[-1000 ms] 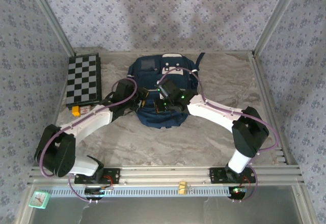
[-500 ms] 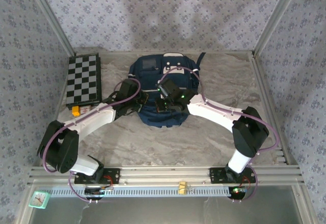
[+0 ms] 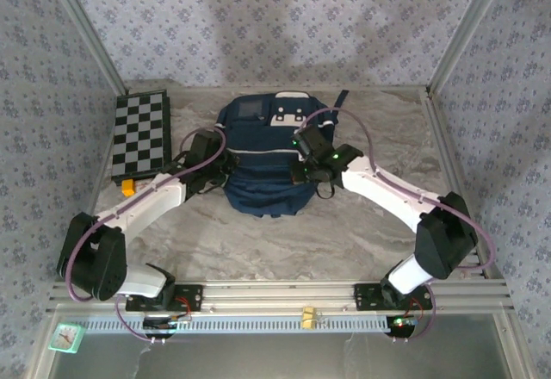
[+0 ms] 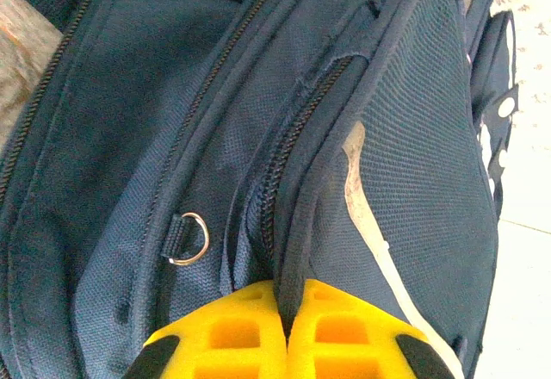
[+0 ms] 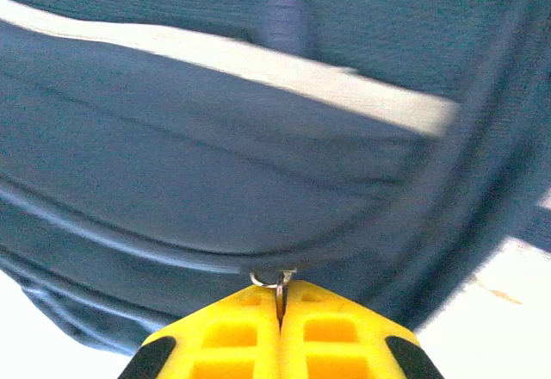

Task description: Pack the student bag

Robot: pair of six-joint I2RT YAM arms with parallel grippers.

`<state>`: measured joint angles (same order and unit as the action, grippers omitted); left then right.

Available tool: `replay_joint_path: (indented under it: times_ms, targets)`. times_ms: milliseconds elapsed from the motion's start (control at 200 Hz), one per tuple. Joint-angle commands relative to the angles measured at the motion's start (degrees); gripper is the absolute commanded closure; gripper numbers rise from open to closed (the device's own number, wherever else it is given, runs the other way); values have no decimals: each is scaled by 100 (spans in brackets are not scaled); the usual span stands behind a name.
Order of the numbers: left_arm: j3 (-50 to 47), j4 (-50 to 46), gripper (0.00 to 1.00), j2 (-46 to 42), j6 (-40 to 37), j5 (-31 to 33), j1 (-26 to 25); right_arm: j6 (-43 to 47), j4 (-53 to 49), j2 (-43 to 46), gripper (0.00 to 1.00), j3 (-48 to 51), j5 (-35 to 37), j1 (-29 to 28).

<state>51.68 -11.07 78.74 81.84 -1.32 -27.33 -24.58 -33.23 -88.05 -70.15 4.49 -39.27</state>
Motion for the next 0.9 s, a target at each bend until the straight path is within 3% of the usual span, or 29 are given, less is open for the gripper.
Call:
replay_joint_path:
  times_ms: [0,125,300,510,645,725,805,860,895]
  targets:
    - [238,-549,100,-125,-592,465,450,430,-620,179,100,71,366,332]
    - [584,-479,100,85,-1610,-100,872,1035,-311,185,100,90,43,254]
    - [1334,-1330,100,531,-3215,-316,1173,1234,-146,4,100,-18,363,451]
    - [1575,-1527,100,810,-4075,-474,1611,1566,334,-420,100,-229,389,905]
    - [1873,-1671,100,1043,-4558,-594,1636,1682,108,-652,100,-559,605,807]
    - [1964,-1692,100,1077,-4687,-824,1635,1610,212,-516,100,-519,316,861]
    - [1968,-1703,100,988,-4771,-984,1630,1551,371,-305,77,-401,-93,943]
    - [1922,-1766,89,884,-4862,-1010,1634,1551,412,-117,63,-336,-291,1006]
    - [1877,-1823,74,787,-4932,-1008,1641,1549,429,25,57,-278,-351,1040]
